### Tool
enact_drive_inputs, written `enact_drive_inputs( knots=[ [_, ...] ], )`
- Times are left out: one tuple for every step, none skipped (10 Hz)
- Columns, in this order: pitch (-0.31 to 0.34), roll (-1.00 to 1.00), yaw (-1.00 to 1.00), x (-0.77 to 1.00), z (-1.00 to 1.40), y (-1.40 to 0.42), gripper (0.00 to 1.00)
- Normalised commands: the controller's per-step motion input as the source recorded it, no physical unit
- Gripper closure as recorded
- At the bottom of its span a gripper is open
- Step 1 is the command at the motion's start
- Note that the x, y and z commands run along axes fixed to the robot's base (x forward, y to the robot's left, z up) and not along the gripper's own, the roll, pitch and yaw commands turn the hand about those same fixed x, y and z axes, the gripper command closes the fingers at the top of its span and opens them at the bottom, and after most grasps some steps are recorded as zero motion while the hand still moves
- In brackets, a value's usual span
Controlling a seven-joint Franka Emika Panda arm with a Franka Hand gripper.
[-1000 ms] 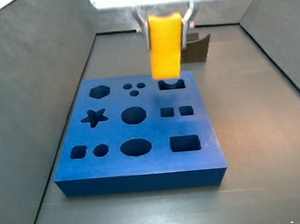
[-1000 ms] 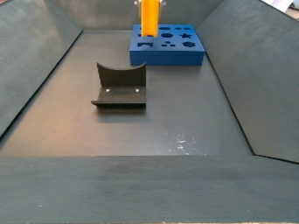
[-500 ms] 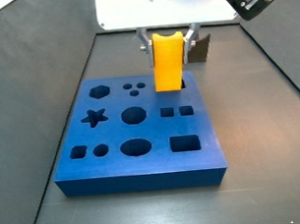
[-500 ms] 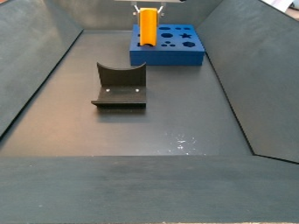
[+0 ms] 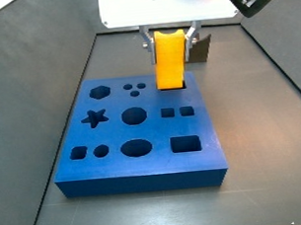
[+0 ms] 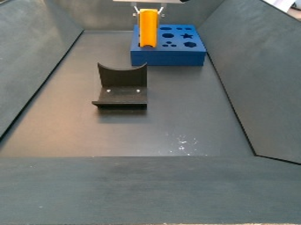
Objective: Pick up the arch object. Move up. Place the arch object on the fixture. Regrasp the arch object. Rotate the arch object. Move to above the board. Insert the arch object.
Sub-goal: Insert the arch object.
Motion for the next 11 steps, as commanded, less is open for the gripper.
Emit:
enact_drive_inputs(
  knots=[
    [-0.050, 0.00, 0.04, 0.07, -0.49, -0.19, 1.00],
    [-0.044, 0.00, 0.02, 0.14, -0.43, -0.19, 1.00],
    [-0.034, 0.00, 0.01, 0.16, -0.42, -0.17, 1.00],
    [-0.004, 0.01, 0.03, 0.19, -0.47, -0.02, 1.00],
    [0.000, 0.09, 0.01, 0.14, -0.40, 0.04, 1.00],
    [0.047, 0.14, 0.00, 0.10, -0.31, 0.18, 1.00],
    [0.050, 0.15, 0.00, 0.00, -0.30, 0.22, 1.00],
    [0.000, 0.04, 0.00, -0.33, -0.32, 0.13, 1.00],
    [0.000, 0.05, 0.00, -0.42, -0.35, 0.04, 1.00],
    [0.000, 0.06, 0.00, -0.43, -0.35, 0.07, 1.00],
    [0.000, 0.04, 0.00, -0.25, -0.45, 0.03, 1.00]
  ],
)
